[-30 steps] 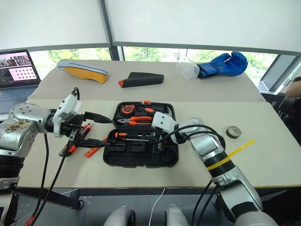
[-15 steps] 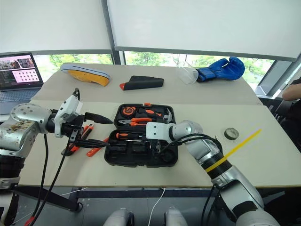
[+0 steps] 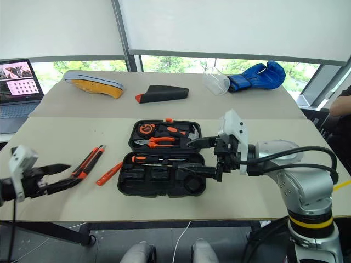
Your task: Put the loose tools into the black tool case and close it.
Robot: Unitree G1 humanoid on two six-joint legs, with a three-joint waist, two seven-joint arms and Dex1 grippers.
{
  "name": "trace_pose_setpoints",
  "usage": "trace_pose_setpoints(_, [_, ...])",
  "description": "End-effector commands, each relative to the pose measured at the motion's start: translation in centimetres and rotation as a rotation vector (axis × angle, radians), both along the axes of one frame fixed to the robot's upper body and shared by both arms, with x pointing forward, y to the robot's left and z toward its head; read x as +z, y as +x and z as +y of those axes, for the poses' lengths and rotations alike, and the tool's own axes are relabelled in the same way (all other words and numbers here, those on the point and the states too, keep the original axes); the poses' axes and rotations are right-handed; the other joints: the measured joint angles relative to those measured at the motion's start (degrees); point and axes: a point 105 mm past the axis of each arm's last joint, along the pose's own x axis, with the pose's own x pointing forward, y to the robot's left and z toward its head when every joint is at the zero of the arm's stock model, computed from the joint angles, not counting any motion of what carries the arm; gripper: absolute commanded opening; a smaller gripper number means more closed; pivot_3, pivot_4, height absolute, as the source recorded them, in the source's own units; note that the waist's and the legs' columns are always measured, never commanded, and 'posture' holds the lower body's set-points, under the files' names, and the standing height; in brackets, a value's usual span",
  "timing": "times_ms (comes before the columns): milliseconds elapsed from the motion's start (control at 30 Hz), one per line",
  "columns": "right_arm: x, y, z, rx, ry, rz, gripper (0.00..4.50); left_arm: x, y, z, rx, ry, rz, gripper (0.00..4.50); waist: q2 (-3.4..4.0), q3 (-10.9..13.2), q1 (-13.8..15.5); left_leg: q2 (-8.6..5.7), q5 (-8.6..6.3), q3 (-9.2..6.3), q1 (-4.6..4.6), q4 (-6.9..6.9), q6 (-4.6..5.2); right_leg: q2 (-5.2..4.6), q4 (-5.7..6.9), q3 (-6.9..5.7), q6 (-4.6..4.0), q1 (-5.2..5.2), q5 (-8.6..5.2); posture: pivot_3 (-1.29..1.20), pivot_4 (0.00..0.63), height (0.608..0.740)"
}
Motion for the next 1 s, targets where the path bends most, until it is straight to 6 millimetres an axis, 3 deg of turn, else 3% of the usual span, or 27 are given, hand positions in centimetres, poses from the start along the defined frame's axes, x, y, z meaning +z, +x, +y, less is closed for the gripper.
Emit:
trace_pose_setpoints(33, [1.1,-0.7,-0.5,-0.022,0.004,-0.067,4.45,1.4,-1.2,-0.5,-0.092,0.122,-0.032,4.5,0.0,0.01,0.2,0.01,0.0,0.01,0.02,0.0,-0.01,-0.03,-0.04,0.0,-0.09,0.02,-0.15,0.0,0.15,0.734])
trace_pose_setpoints(267, [0.9,-1.6,-0.7,-0.047,0.023,-0.05,4.45,2.3,1.3,-6.7,-0.268,0.205,-0.038,4.5,-0.01,0.04,1.68,0.45,-0.2,0.44,-0.02,0.01,-0.47,-0.11,-0.27,-0.18,-0.09,0.19,-0.07,0.0,0.15,0.734])
trace_pose_setpoints(333, [0.9,-2.1,-0.6,-0.039,0.04,-0.038,4.45,2.2,1.9,-8.2,-0.286,0.212,0.005,4.5,-0.03,0.04,1.68,0.47,0.04,0.5,-0.02,0.02,-0.07,-0.05,-0.28,-0.18,-0.06,0.24,-0.06,0.0,0.15,0.734])
trace_pose_setpoints(467, [0.4,-2.7,-0.6,-0.068,0.036,-0.035,4.45,1.4,3.4,-9.3,-0.244,0.275,0.103,4.5,-0.05,0.05,0.77,0.48,-0.04,0.53,-0.08,0.01,-0.12,0.17,-0.26,-0.14,0.23,0.2,0.06,0.0,0.15,0.734])
trace_pose_setpoints(633, [0.2,-3.4,-0.5,-0.102,0.056,-0.041,4.45,0.1,6.6,-9.1,-0.145,0.408,0.114,4.5,-0.07,0.07,0.5,0.49,-0.08,0.48,-0.08,-0.01,-0.1,0.33,-0.17,-0.1,0.31,0.19,-0.12,0.0,0.15,0.734])
trace_pose_setpoints(867, [0.4,-3.4,-0.9,-0.156,0.059,-0.063,4.45,-2.2,7.7,-9.7,-0.17,0.439,0.185,4.5,-0.16,0.12,0.74,0.47,-0.07,0.48,-0.07,0.03,-0.1,0.31,-0.19,-0.08,0.35,0.22,-0.09,0.0,0.15,0.734])
trace_pose_setpoints(900, [0.5,-3.5,-0.9,-0.158,0.062,-0.066,4.5,-2.6,7.8,-9.8,-0.176,0.444,0.192,3.97,-0.15,0.12,0.8,0.47,-0.07,0.48,-0.06,0.03,-0.1,0.3,-0.2,-0.08,0.35,0.24,-0.09,0.0,0.15,0.734])
trace_pose_setpoints(1000, [0.8,-3.6,-0.8,-0.155,0.061,-0.082,4.5,-3.7,7.8,-9.7,-0.177,0.449,0.219,3.01,-0.13,0.11,0.84,0.45,-0.07,0.48,-0.02,0.03,-0.1,0.28,-0.19,-0.07,0.35,0.28,-0.09,0.0,0.15,0.734])
